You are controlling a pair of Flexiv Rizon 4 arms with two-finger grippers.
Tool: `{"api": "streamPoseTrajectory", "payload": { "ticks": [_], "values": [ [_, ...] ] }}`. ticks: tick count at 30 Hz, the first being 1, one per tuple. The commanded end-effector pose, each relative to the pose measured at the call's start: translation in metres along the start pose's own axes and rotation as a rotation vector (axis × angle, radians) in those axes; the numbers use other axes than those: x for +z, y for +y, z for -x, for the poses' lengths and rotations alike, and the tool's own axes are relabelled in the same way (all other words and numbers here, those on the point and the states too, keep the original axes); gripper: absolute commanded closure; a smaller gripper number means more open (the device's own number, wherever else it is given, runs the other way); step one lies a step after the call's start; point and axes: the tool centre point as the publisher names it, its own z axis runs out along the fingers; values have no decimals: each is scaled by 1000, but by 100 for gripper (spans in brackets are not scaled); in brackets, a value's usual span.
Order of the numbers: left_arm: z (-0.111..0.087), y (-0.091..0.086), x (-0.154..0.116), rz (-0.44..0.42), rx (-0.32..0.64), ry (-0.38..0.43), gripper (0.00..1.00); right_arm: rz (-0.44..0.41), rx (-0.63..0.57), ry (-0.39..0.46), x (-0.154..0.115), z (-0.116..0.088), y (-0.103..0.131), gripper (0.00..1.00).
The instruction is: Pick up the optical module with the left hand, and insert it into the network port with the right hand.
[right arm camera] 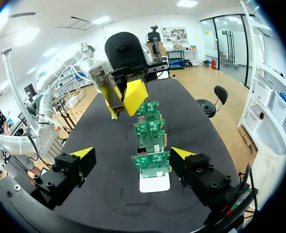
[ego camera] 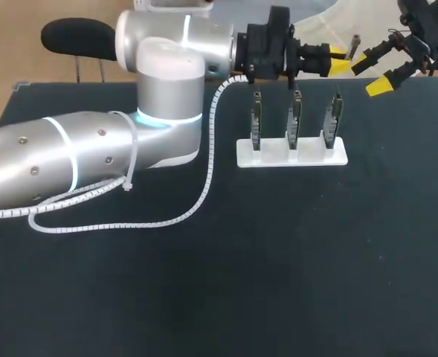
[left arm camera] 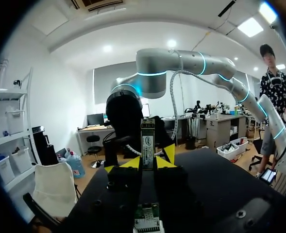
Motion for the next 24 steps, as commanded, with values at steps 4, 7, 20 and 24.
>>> {"api": "streamPoseTrajectory", "payload": {
  "ticks": [4,7,20,24],
  "values": [
    [-9,6,13,-27,-24,-12,100,-3,0,0,0,0,1,0],
    [-12,5,14,-26,-36,-18,100,-3,0,0,0,0,1,0],
    [-18,1,9,0,-70,5,100,-3,0,0,0,0,1,0],
    [-18,3,9,10,-72,14,100,-3,0,0,0,0,1,0]
  ]
}}
